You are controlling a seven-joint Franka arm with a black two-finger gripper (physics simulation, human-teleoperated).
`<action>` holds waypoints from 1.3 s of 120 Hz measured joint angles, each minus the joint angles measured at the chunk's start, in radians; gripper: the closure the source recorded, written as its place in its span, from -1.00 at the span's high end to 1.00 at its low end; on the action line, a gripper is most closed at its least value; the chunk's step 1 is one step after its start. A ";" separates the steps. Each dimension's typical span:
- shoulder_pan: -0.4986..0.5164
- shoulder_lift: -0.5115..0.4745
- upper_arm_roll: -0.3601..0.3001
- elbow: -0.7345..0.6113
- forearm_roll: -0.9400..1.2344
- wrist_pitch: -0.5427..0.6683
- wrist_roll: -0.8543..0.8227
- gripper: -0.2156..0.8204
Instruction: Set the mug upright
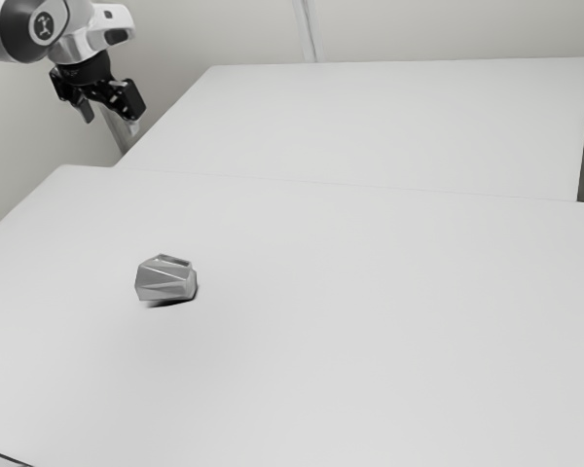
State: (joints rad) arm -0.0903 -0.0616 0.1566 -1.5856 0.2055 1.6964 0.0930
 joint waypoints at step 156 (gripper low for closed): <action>0.519 0.436 0.023 -0.181 -0.826 -0.008 0.142 0.58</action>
State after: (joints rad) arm 0.4286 0.3743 0.1792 -1.7667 -0.6208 1.6883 0.2353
